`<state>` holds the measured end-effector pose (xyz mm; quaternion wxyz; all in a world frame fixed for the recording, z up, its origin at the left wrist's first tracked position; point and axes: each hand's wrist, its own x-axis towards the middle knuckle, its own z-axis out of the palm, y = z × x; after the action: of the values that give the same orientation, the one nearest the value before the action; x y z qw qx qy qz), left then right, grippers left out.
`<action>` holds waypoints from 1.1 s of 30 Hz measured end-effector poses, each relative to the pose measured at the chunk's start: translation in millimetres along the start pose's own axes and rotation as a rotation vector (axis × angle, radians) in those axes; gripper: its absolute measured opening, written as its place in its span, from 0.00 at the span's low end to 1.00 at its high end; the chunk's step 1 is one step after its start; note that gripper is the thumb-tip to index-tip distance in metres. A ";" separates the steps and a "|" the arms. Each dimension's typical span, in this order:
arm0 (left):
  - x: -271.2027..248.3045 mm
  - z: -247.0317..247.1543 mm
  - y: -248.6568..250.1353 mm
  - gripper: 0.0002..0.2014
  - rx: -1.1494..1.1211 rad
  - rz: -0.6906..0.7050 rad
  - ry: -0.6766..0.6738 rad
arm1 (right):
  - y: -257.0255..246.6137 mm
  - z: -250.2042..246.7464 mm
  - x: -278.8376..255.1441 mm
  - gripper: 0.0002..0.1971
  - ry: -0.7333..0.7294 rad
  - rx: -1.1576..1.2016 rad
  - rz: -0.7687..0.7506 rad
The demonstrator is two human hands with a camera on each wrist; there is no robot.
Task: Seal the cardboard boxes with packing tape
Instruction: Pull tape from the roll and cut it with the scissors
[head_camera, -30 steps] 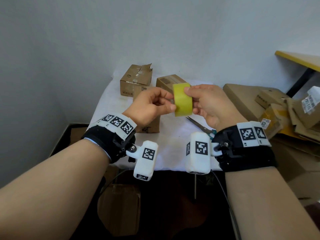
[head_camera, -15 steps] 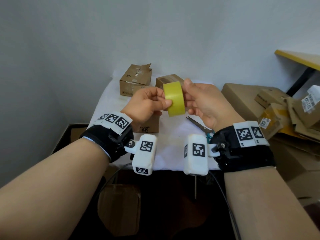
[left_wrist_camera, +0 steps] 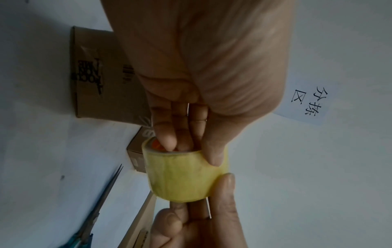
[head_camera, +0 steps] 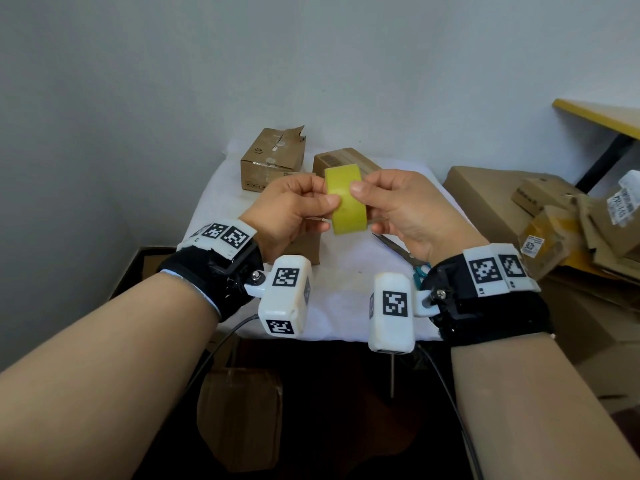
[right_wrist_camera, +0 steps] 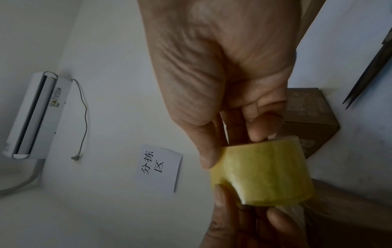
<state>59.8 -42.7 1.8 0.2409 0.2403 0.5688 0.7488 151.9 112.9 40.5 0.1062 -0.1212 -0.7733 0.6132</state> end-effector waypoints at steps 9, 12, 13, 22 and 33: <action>3.5 -0.9 2.6 0.19 -0.107 -0.058 0.082 | 2.7 -2.9 -3.1 0.09 -0.144 -0.017 -0.049; 3.5 -0.3 0.2 0.21 -0.100 -0.042 0.065 | 1.9 -1.5 -3.4 0.04 -0.130 -0.015 -0.037; 2.6 0.0 0.1 0.23 -0.092 -0.033 0.047 | 1.2 -0.6 -3.7 0.02 -0.119 -0.001 -0.032; 0.5 -0.6 -5.8 0.30 0.038 0.025 -0.053 | 3.8 -3.4 -1.8 0.03 -0.096 -0.006 -0.039; 4.7 -0.2 -3.6 0.16 -0.123 -0.045 -0.017 | 4.6 -7.2 -5.8 0.13 -0.179 -0.056 -0.062</action>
<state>56.3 -39.0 -1.3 0.2767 0.2188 0.5251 0.7745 159.8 118.7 37.5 0.0523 -0.0450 -0.7998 0.5963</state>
